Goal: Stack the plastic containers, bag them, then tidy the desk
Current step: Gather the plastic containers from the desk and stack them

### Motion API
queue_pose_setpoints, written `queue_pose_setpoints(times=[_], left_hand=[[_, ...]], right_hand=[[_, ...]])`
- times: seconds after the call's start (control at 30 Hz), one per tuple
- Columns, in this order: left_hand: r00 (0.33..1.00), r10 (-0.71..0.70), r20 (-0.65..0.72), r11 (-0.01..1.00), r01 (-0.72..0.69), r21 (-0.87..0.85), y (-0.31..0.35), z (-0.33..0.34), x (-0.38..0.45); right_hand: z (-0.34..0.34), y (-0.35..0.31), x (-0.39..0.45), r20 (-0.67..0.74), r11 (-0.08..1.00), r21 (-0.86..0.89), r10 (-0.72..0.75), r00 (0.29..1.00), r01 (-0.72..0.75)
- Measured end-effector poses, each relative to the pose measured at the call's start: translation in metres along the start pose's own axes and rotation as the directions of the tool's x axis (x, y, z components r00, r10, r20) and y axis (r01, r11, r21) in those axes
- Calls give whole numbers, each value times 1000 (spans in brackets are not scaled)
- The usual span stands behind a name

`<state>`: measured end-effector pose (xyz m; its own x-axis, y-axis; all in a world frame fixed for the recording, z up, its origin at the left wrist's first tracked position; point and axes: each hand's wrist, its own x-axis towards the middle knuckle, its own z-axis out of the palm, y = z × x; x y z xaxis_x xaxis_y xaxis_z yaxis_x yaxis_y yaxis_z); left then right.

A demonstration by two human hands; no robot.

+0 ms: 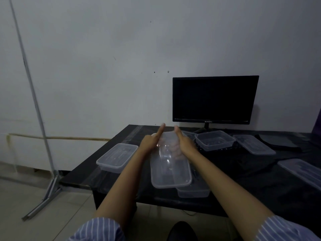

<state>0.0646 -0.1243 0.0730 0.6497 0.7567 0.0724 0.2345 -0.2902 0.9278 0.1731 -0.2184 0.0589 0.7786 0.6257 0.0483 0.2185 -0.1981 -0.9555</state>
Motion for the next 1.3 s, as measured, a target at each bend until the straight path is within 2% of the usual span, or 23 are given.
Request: queue_pose_setpoints(times=[0.03, 0.1, 0.17, 0.23, 0.37, 0.5, 0.53, 0.67, 0.73, 0.8, 0.9, 1.0, 1.07, 1.2, 1.3], left_hand=[[990, 13, 144, 999, -7, -42, -1, 1, -2], [963, -53, 265, 963, 120, -242, -4, 3, -6], [940, -95, 327, 960, 173, -219, -11, 12, -8], [958, -127, 259, 972, 173, -161, -19, 21, -11], [994, -107, 2, 989, 107, -101, -26, 27, -4], [986, -59, -155, 995, 45, -94, -18, 23, 3], [982, -50, -180, 997, 40, -63, -17, 20, 4], [975, 52, -214, 991, -23, 134, -16, 11, 7], [962, 101, -255, 988, -66, 143, -23, 9, 10], [955, 100, -278, 981, -48, 186, -27, 9, 8], [964, 9, -267, 993, 22, 113, -28, 6, 4], [949, -86, -303, 996, 87, -10, -31, -4, 2], [941, -75, -329, 997, 81, 4, -33, -11, 3], [898, 28, -439, 998, -46, -31, -40, -23, 6], [874, 20, -486, 995, -66, -79, -47, -35, 8]], right_hand=[[-3, -1, 2, -12, 999, 47, 17, 1000, -16], [-11, -4, 10, -46, 983, 171, 67, 997, -58], [-20, -6, 16, -72, 967, 239, 107, 992, -87], [-26, -4, 22, -77, 960, 258, 137, 988, -113], [-23, -4, 25, -46, 956, 267, 143, 989, -126], [-2, -2, 8, -111, 996, 90, 12, 994, -1], [5, 1, 2, -123, 999, 48, -3, 992, 9], [23, 11, -10, -151, 990, 127, -36, 988, 55], [26, 12, -9, -189, 993, 53, -91, 978, 103], [29, 12, -8, -190, 994, -19, -112, 975, 110], [34, 11, -9, -157, 992, -73, -112, 981, 102], [45, 9, -6, -118, 995, -36, -94, 989, 90], [52, 5, -5, -109, 997, -13, -82, 991, 81], [67, -3, -4, -66, 999, 23, -21, 998, 23], [79, -9, -7, -69, 1000, -20, -22, 997, 20]])
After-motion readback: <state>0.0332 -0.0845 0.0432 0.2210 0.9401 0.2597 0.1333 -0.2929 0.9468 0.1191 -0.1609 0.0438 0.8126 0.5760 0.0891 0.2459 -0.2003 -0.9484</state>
